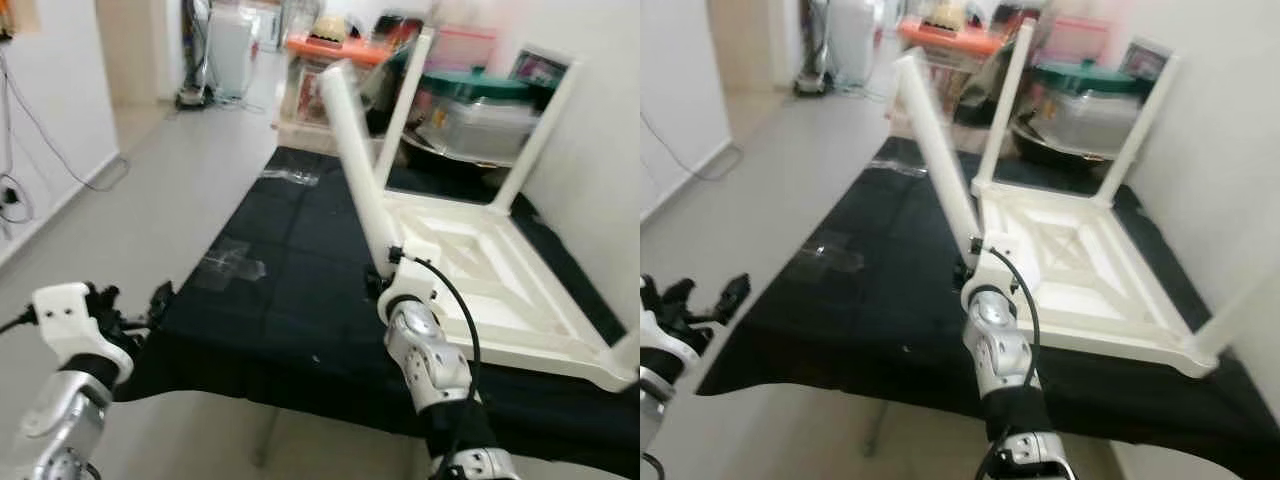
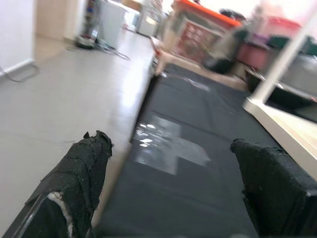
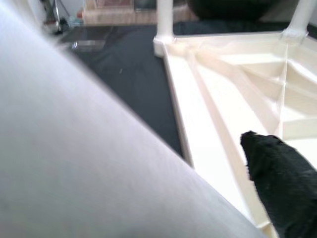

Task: Building children table

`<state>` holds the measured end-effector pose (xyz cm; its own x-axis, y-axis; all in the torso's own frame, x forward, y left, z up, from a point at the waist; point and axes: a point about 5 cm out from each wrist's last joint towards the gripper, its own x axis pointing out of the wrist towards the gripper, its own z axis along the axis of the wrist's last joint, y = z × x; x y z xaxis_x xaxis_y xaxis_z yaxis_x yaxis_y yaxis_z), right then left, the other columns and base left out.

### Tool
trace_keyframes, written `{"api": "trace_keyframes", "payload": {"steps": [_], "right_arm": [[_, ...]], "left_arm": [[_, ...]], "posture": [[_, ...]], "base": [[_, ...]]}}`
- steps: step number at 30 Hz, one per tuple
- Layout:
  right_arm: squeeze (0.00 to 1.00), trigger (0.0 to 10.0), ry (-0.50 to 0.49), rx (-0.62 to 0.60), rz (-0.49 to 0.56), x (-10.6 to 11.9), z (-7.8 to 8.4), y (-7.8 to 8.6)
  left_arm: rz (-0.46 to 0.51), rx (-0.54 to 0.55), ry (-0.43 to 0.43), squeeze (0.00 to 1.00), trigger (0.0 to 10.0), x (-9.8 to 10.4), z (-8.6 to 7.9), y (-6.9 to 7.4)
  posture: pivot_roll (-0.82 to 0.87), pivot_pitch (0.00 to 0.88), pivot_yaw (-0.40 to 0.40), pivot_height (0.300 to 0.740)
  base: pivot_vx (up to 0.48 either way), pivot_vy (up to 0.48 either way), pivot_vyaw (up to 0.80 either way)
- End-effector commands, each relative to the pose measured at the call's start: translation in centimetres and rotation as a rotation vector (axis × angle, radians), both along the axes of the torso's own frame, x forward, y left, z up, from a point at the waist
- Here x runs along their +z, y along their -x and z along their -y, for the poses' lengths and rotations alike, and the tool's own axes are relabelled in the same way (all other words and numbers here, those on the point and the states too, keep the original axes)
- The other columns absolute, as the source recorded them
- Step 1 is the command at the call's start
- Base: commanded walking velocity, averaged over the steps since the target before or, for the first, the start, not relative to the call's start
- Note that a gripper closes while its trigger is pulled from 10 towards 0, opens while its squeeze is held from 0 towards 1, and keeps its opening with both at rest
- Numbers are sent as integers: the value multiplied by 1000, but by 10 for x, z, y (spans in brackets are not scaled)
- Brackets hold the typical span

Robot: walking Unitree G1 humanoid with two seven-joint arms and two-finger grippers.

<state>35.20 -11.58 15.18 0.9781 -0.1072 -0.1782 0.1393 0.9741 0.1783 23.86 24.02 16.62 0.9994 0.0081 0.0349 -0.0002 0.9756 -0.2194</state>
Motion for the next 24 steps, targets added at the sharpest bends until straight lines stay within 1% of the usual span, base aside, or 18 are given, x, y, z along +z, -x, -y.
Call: {"api": "trace_keyframes", "payload": {"steps": [1, 2, 3, 4, 5, 9, 10, 12, 14, 15, 16, 18, 19, 21, 22, 23, 24], "right_arm": [[1000, 10000, -7, -36, 51, 12, 16, -3], [1000, 10000, -7, -36, 51, 12, 16, -3], [1000, 10000, 9, -75, 66, 19, 30, -7], [1000, 10000, 10, -90, 59, 18, 35, -8], [1000, 10000, 9, -98, 52, 16, 37, -8], [1000, 10000, 8, -91, 39, 13, 37, -8], [1000, 0, 5, -62, 51, 8, 32, -5], [1000, 0, 0, -18, 79, 6, 25, -2], [1000, 0, -7, 5, 83, 5, 22, -1], [1000, 0, -7, 5, 83, 5, 22, -1], [1000, 0, -7, 42, 71, 3, 20, -2], [1000, 0, -3, 51, 62, 1, 19, -2], [835, 0, 2, 79, 36, -2, 17, -3], [835, 0, 5, 99, 19, -5, 16, -3], [98, 0, 7, 118, -8, -8, 15, -3], [0, 0, 19, 141, -23, -10, 14, -4], [0, 0, 19, 141, -23, -10, 14, -4]], "left_arm": [[-10, -32, -6, 0, 10000, -1, 6, -4], [-10, -32, -6, 0, 10000, -1, 6, -4], [-12, -35, -10, 0, 10000, -1, 5, -5], [-13, -35, -12, 0, 10000, -2, 5, -6], [-14, -34, -16, 0, 10000, -2, 4, -6], [-15, -31, -20, 0, 10000, -2, 3, -6], [-14, -23, -23, 0, 10000, -2, 1, -6], [-15, -18, -28, 0, 10000, -2, -1, -5], [-17, -14, -32, 0, 10000, -2, -2, -5], [-17, -14, -32, 0, 10000, -2, -2, -5], [-19, -7, -38, 0, 10000, -3, -3, -4], [-20, -4, -40, 0, 10000, -3, -4, -4], [-24, 7, -41, 0, 10000, -4, -5, -4], [-26, 15, -42, 0, 10000, -4, -5, -4], [-29, 22, -44, 0, 10000, -5, -6, -4], [-30, 26, -44, 0, 10000, -5, -7, -5], [-30, 26, -44, 0, 10000, -5, -7, -5]], "posture": [[169, 0, -164, 740], [169, 0, -164, 740], [154, 0, -161, 740], [155, 0, -162, 740], [155, 0, -162, 740], [156, 0, -164, 740], [162, 0, -168, 740], [167, 0, -172, 740], [167, 0, -172, 740], [167, 0, -172, 740], [169, 0, -175, 740], [169, 0, -175, 740], [169, 0, -175, 740], [169, 0, -175, 740], [169, 0, -175, 740], [175, 0, -183, 740], [175, 0, -183, 740]], "base": [[0, 0, 0], [0, 0, 0], [0, 0, 0], [0, 0, 0], [0, 0, 0], [0, 0, 0], [0, 0, 0], [0, 0, 0], [0, 0, 0], [0, 0, 0], [0, 0, 0], [0, 0, 0], [0, 0, 0], [0, 0, 0], [0, 0, 0], [0, 0, 0], [0, 0, 0]]}}
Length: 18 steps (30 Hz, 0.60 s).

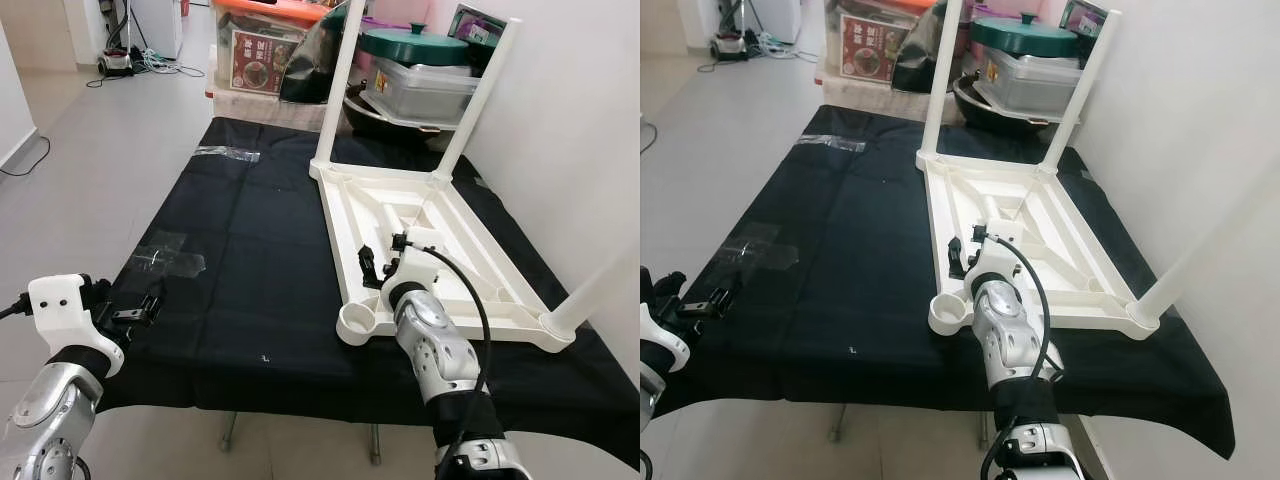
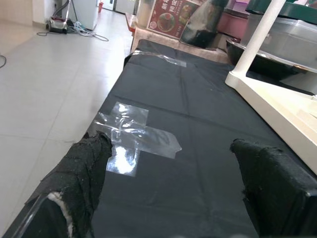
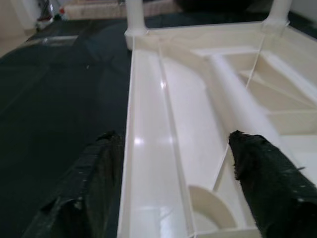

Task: Building children table

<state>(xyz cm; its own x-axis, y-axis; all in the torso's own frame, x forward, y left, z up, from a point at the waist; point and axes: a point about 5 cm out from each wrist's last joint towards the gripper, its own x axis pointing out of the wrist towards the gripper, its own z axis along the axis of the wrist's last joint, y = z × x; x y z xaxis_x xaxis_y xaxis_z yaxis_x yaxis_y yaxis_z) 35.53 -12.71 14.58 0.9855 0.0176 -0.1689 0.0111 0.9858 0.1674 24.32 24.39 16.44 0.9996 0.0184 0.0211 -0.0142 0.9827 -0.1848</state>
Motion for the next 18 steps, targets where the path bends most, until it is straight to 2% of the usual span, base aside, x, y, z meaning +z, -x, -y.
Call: {"api": "trace_keyframes", "payload": {"steps": [1, 4, 9, 10, 12, 13, 16, 17, 18], "right_arm": [[0, 0, 10, 12, -32, -4, 3, -1], [0, 0, 17, 80, -40, -4, -1, -4], [0, 0, 34, 62, -48, -3, 5, -10], [1000, 1843, 21, 47, -46, -4, 7, -9], [1000, 1843, 11, 40, -42, -4, 8, -9], [1000, 7686, 20, 42, -39, -5, 8, -8], [1000, 7686, 37, 52, -38, -5, 7, -7], [1000, 10000, 32, 56, -53, -6, 7, -6], [1000, 10000, 26, 60, -64, -7, 7, -6]], "left_arm": [[-15, 15, -8, 0, 10000, -3, -3, 0], [-17, 20, -10, 0, 10000, -3, -3, 0], [-6, 16, -12, 0, 10000, 1, 1, -2], [-9, 9, -10, 0, 10000, 0, 4, -3], [-12, 3, -8, 0, 10000, -2, 6, -4], [-16, -1, -7, 0, 10000, -4, 8, -4], [-20, -4, -7, 0, 10000, -5, 10, -4], [-21, -9, -5, 0, 10000, -6, 11, -4], [-21, -12, -4, 0, 10000, -6, 12, -5]], "posture": [[175, 0, -183, 740], [177, 0, -186, 740], [177, 0, -190, 740], [177, 0, -190, 740], [177, 0, -190, 740], [171, 0, -186, 740], [171, 0, -186, 740], [166, 0, -183, 740], [166, 0, -183, 740]], "base": [[0, 0, 0], [0, 0, 0], [0, 0, 0], [0, 0, 0], [0, 0, 0], [0, 0, 0], [0, 0, 0], [0, 0, 0], [0, 0, 0]]}}
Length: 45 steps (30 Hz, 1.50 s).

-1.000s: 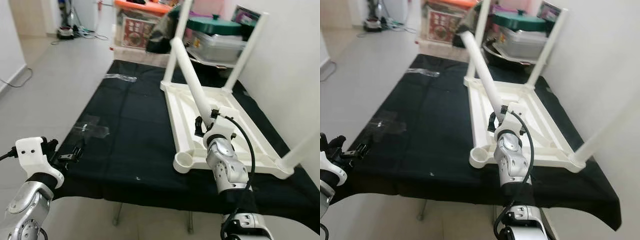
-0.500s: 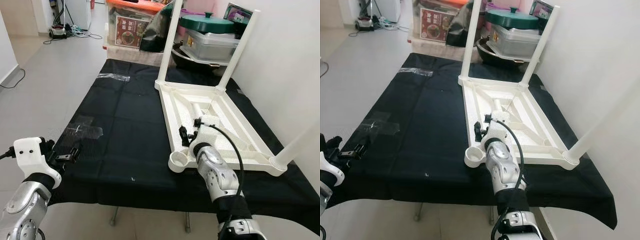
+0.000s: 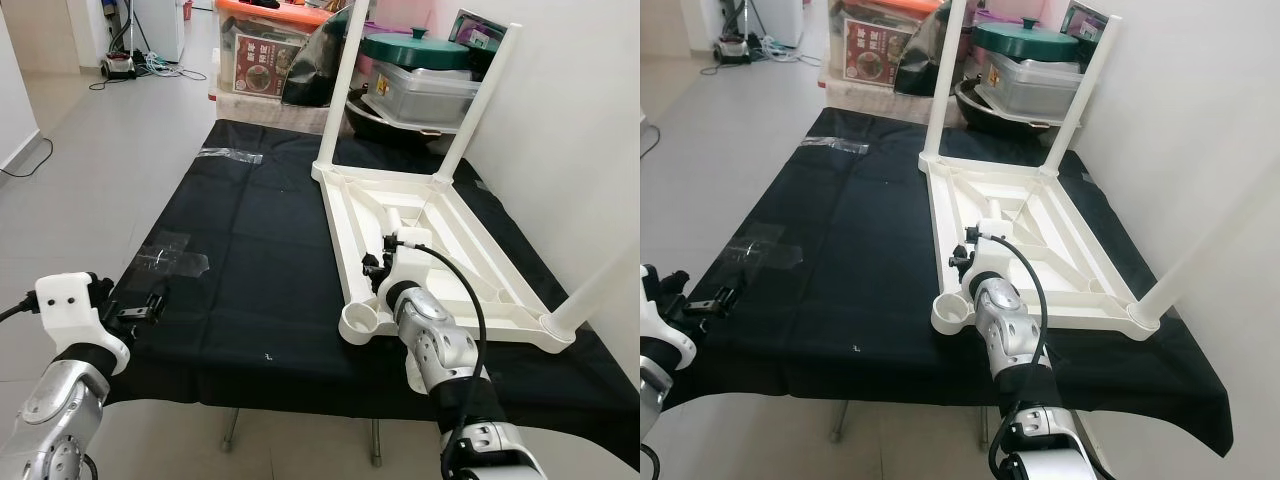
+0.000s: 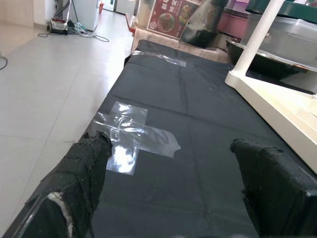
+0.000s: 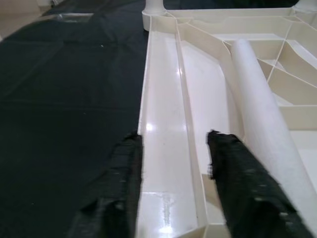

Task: Building children table

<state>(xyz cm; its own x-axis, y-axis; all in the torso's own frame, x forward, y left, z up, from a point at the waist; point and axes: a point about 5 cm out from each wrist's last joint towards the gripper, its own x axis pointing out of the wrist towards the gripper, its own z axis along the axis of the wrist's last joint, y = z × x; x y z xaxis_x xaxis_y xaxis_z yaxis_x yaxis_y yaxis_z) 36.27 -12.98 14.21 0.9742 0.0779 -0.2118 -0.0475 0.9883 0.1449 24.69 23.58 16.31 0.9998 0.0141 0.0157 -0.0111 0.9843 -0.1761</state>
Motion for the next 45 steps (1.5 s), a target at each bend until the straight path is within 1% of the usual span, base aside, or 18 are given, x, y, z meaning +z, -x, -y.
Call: {"api": "trace_keyframes", "payload": {"steps": [1, 6, 11, 12, 13, 14, 18, 19, 20, 22, 23, 24, 26, 27, 30, 33, 35, 45], "right_arm": [[1000, 10000, -12, -20, -21, -2, 6, 0], [1000, 10000, -18, -37, -11, 4, 9, -3], [1000, 10000, -10, -57, -10, 14, 14, -10], [1000, 10000, 14, -93, -13, 21, 21, -17], [1000, 10000, 14, -93, -13, 21, 21, -17], [1000, 10000, 39, -124, -28, 27, 29, -22], [1000, 10000, 39, -124, -28, 27, 29, -22], [0, 10000, 72, -146, -65, 33, 42, -29], [0, 10000, 72, -146, -65, 33, 42, -29], [0, 10000, 119, -187, -162, 41, 72, -36], [0, 10000, 119, -187, -162, 41, 72, -36], [0, 10000, 123, -192, -209, 42, 81, -37], [0, 10000, 123, -192, -209, 42, 81, -37], [0, 10000, 113, -179, -250, 41, 85, -36], [0, 10000, 77, -107, -358, 31, 85, -30], [0, 10000, 61, -82, -401, 26, 85, -27], [0, 10000, 34, -31, -467, 20, 82, -24], [0, 10000, 54, -9, -521, 16, 86, -22]], "left_arm": [[-15, -12, 6, 0, 10000, -5, 5, -2], [-14, -15, 7, 0, 10000, -4, 6, -3], [-13, -22, 7, 0, 10000, -4, 7, -4], [-12, -26, 8, 0, 10000, -4, 9, -4], [-12, -26, 8, 0, 10000, -4, 9, -4], [-13, -28, 10, 0, 10000, -4, 10, -4], [-13, -28, 10, 0, 10000, -4, 10, -4], [-13, -31, 11, 0, 10000, -5, 11, -4], [-13, -31, 11, 0, 10000, -5, 11, -4], [-13, -33, 17, 0, 10000, -5, 13, -3], [-13, -33, 17, 0, 10000, -5, 13, -3], [-13, -32, 19, 0, 10000, -6, 13, -3], [-13, -32, 19, 0, 10000, -6, 13, -3], [-14, -32, 21, 0, 10000, -6, 14, -2], [-17, -29, 22, 0, 10000, -7, 14, -1], [-17, -28, 23, 0, 10000, -8, 14, -1], [-17, -26, 25, 0, 10000, -8, 14, -1], [-21, -26, 29, 0, 10000, -10, 16, 0]], "posture": [[164, 0, -182, 740], [163, 0, -182, 740], [162, 0, -182, 740], [162, 0, -182, 740], [162, 0, -182, 740], [162, 0, -189, 740], [162, 0, -189, 740], [161, 0, -191, 740], [161, 0, -191, 740], [157, 0, -207, 740], [157, 0, -207, 740], [154, 0, -210, 740], [154, 0, -210, 740], [150, 0, -213, 740], [143, 0, -222, 740], [138, 0, -227, 740], [133, 0, -231, 740], [125, 0, -240, 740]], "base": [[0, 0, 0], [0, 0, 0], [0, 0, 0], [0, 0, 0], [0, 0, 0], [0, 0, 0], [0, 0, 0], [0, 0, 0], [0, 0, 0], [0, 0, 0], [0, 0, 0], [0, 0, 0], [0, 0, 0], [0, 0, 0], [0, 0, 0], [0, 0, 0], [0, 0, 0], [0, 0, 0]]}}
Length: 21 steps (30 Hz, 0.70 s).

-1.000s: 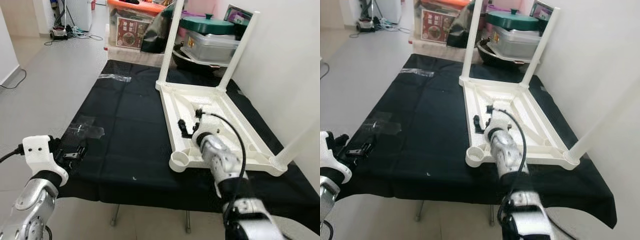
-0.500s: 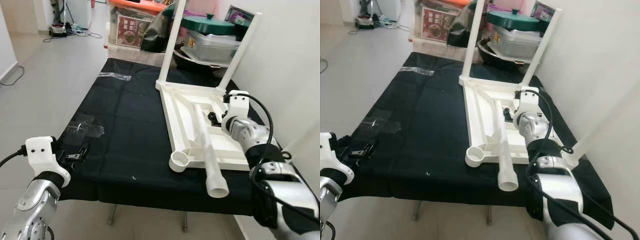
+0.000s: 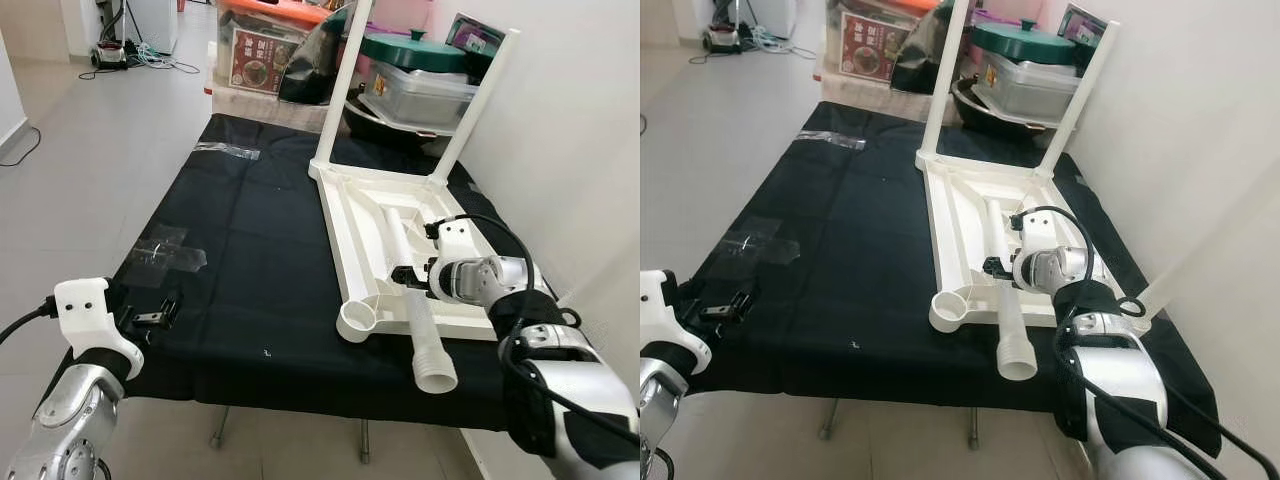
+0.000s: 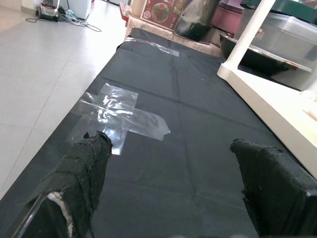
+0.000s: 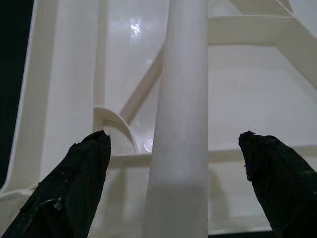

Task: Building children table

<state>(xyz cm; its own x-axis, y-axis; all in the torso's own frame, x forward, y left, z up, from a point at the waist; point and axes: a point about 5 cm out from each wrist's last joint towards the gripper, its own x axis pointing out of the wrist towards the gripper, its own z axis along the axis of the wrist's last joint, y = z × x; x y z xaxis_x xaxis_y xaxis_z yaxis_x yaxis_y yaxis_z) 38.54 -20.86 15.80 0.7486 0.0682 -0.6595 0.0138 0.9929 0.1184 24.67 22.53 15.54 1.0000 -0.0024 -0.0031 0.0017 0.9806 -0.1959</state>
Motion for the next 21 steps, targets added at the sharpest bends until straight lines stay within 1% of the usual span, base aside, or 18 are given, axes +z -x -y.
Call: {"api": "trace_keyframes", "payload": {"steps": [1, 2, 5, 7, 8, 10, 16, 17, 19, 20, 21], "right_arm": [[0, 10000, 31, -2, -34, -2, 8, 2], [0, 10000, 31, -2, -34, -2, 8, 2], [0, 10000, 62, 13, -81, -13, 13, 8], [0, 10000, 62, 13, -81, -13, 13, 8], [0, 10000, 73, 9, -111, -21, 18, 13], [0, 10000, 73, 13, -127, -25, 19, 15], [0, 10000, 68, 55, -163, -34, 16, 19], [0, 3137, 72, 58, -169, -37, 17, 20], [0, 3137, 74, 59, -173, -39, 17, 21], [0, 2392, 78, 59, -182, -42, 17, 22], [0, 2392, 78, 59, -182, -42, 17, 22]], "left_arm": [[-3, -9, 9, 0, 10000, -3, 5, 0], [-3, -9, 9, 0, 10000, -3, 5, 0], [-6, -4, 6, 0, 10000, -4, 3, 1], [-6, -4, 6, 0, 10000, -4, 3, 1], [-7, -2, 7, 0, 10000, -5, 4, 2], [-7, -1, 8, 0, 10000, -5, 5, 2], [-8, 1, 7, 0, 10000, -5, 5, 2], [-8, 1, 7, 0, 10000, -5, 5, 2], [-8, 2, 6, 0, 10000, -5, 5, 2], [-8, 3, 5, 0, 10000, -6, 5, 2], [-8, 3, 5, 0, 10000, -6, 5, 2]], "posture": [[125, 0, -240, 740], [125, 0, -240, 740], [122, 0, -245, 740], [122, 0, -245, 740], [120, 0, -250, 740], [120, 0, -250, 740], [119, 0, -253, 740], [119, 0, -254, 740], [119, 0, -254, 740], [119, 0, -254, 740], [119, 0, -254, 740]], "base": [[0, 0, 0], [0, 0, 0], [0, 0, 0], [0, 0, 0], [0, 0, 0], [0, 0, 0], [0, 0, 0], [0, 0, 0], [0, 0, 0], [0, 0, 0], [0, 0, 0]]}}
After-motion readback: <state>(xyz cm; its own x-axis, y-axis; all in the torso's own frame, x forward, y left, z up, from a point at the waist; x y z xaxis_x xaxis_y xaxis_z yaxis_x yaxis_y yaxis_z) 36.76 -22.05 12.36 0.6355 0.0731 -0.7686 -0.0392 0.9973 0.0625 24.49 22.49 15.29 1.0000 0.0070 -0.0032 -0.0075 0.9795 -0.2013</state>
